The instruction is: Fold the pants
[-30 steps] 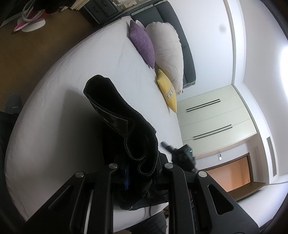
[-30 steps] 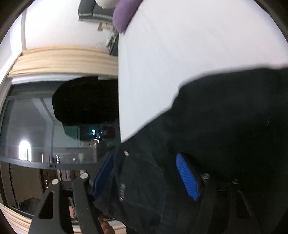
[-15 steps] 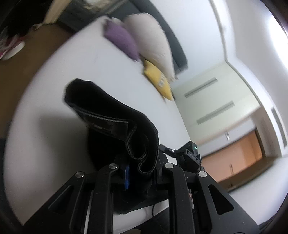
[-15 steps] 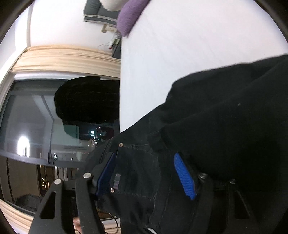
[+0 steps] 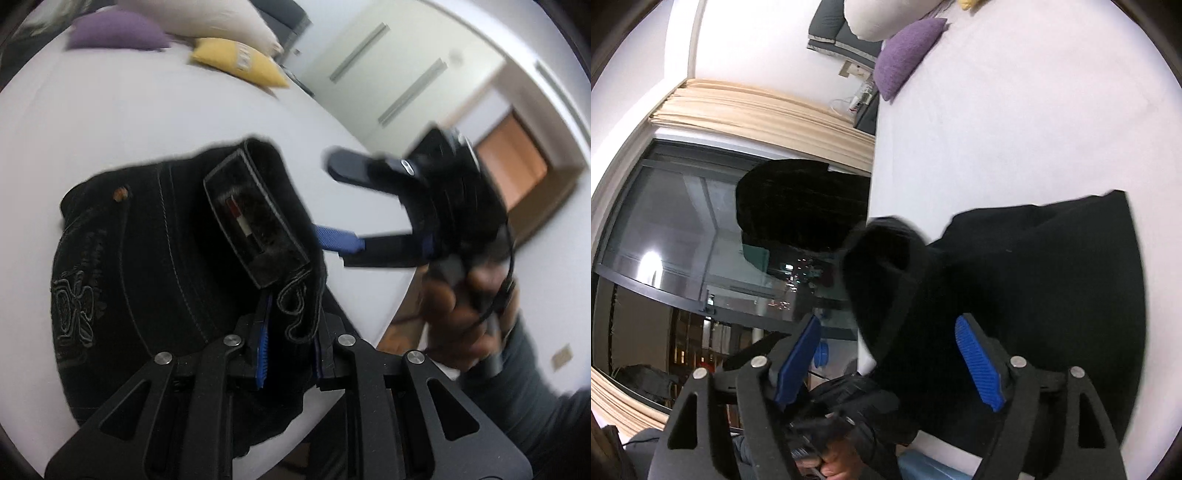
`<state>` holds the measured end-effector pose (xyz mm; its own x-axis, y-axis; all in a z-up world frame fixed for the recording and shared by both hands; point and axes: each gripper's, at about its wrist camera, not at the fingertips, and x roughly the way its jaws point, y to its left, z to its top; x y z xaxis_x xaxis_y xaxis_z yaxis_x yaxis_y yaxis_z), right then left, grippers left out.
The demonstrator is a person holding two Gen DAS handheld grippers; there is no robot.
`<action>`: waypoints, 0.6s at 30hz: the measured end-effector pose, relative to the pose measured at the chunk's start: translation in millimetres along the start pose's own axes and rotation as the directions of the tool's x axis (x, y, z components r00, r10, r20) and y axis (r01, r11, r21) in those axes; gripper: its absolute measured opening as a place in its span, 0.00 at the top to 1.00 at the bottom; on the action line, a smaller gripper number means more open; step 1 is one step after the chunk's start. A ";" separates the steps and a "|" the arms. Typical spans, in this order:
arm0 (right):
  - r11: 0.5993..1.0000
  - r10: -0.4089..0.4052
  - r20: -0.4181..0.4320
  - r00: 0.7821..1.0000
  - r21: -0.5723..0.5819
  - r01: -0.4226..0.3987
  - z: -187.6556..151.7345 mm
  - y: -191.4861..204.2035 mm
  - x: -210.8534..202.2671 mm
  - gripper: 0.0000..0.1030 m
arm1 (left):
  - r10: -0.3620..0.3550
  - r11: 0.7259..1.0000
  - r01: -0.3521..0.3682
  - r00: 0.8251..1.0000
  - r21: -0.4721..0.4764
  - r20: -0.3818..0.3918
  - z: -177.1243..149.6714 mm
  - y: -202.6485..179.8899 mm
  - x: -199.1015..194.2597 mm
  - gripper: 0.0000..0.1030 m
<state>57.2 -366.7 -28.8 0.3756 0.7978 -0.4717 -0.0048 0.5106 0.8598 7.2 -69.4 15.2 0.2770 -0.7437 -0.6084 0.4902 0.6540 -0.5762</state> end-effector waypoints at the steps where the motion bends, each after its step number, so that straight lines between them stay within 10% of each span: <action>1: 1.000 -0.013 -0.012 1.000 0.004 0.013 -1.6 -1.1 0.4 0.22 | 0.005 1.000 -0.005 1.000 0.012 -0.010 -2.4 -3.5 3.6 0.85; 11: 0.983 -0.178 -0.136 0.974 0.026 0.183 -13.1 -13.5 29.5 0.22 | 0.088 0.987 -0.085 0.996 0.140 -0.014 -4.4 -41.9 25.3 0.85; 18: 0.951 -0.301 -0.104 0.948 -0.106 0.291 -11.0 1.0 33.3 0.80 | 0.124 0.974 -0.117 0.992 0.192 -0.023 -1.7 -63.2 43.1 0.84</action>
<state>59.5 -336.1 -45.8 0.2613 0.6356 -0.7264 0.0066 0.7514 0.6599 -13.3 -142.5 24.4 0.3164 -0.6534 -0.6877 0.6040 0.6978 -0.3852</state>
